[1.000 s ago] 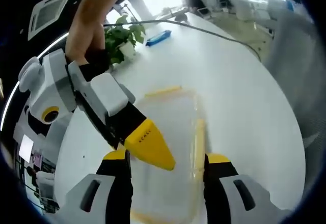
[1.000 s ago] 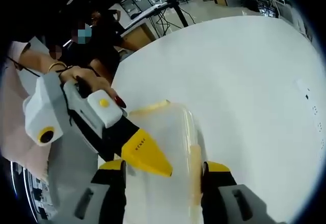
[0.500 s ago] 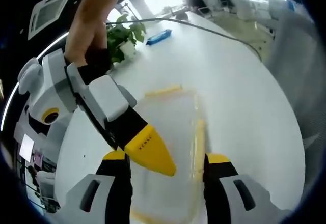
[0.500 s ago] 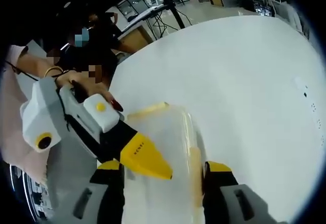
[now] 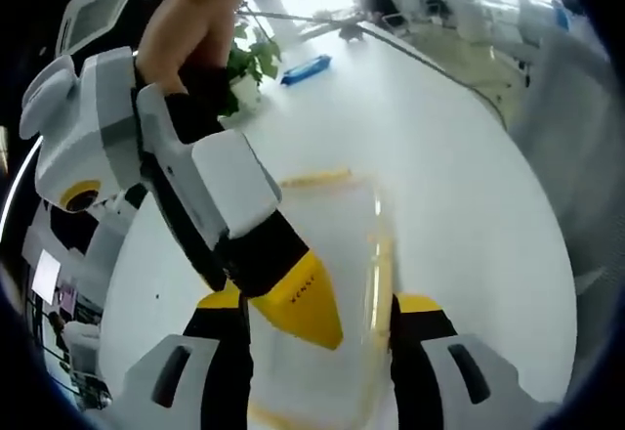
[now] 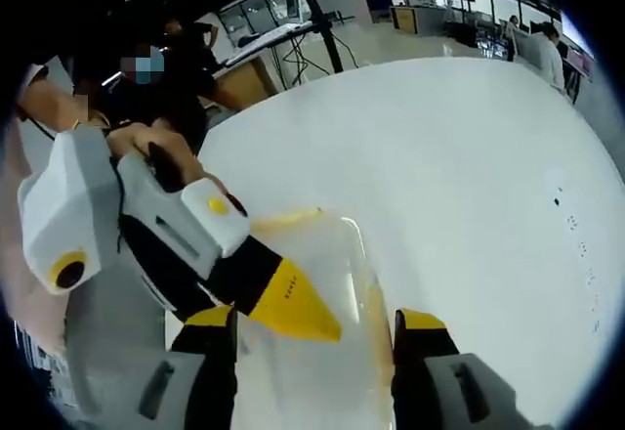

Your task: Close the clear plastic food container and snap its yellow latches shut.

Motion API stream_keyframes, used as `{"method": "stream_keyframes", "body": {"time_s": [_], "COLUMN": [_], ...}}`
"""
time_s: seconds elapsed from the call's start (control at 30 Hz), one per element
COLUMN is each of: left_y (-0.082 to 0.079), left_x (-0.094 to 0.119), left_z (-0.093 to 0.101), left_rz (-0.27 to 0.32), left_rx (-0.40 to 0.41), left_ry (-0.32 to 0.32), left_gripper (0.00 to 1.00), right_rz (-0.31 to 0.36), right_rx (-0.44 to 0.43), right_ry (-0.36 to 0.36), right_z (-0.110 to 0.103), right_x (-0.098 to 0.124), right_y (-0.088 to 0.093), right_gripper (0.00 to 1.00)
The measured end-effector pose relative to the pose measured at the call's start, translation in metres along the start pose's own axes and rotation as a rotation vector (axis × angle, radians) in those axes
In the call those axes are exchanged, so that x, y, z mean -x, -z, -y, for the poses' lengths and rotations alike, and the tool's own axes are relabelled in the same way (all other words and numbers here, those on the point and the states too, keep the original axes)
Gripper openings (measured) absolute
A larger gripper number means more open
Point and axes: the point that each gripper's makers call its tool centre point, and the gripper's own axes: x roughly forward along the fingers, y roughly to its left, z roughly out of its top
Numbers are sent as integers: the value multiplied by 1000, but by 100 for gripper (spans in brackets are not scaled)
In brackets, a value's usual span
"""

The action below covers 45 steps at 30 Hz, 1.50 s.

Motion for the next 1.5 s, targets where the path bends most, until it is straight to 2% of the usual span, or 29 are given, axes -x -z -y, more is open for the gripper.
{"method": "stream_keyframes", "body": {"time_s": [0.13, 0.4, 0.83, 0.97, 1.03, 1.17, 1.3, 1.37, 1.5], "left_y": [-2, -4, -5, -6, -8, -9, -12, -12, -10], "left_x": [1, 3, 7, 12, 15, 22, 29, 32, 37], "left_z": [-1, -2, -2, -4, -5, -8, -9, -10, -12], "left_rz": [6, 6, -15, -6, 3, 22, 47, 55, 59], "left_rx": [34, 54, 131, 155, 180, 220, 251, 280, 307], "left_ry": [4, 50, 54, 42, 42, 29, 14, 10, -2], "left_gripper": [54, 55, 53, 53, 53, 53, 53, 54, 53], "right_rz": [7, 61, 92, 101, 107, 169, 194, 237, 244], "right_rx": [1, -34, -58, -72, -50, -109, -133, -176, -198], "right_ry": [35, 103, 177, 205, 232, 249, 264, 258, 288], "right_z": [0, 2, 3, 5, 6, 5, 4, 0, -1], "right_x": [2, 2, 6, 8, 13, 23, 29, 31, 32], "right_y": [-1, -4, -5, -4, -4, -7, -4, -5, 2], "right_gripper": [64, 68, 67, 65, 65, 66, 66, 66, 66]}}
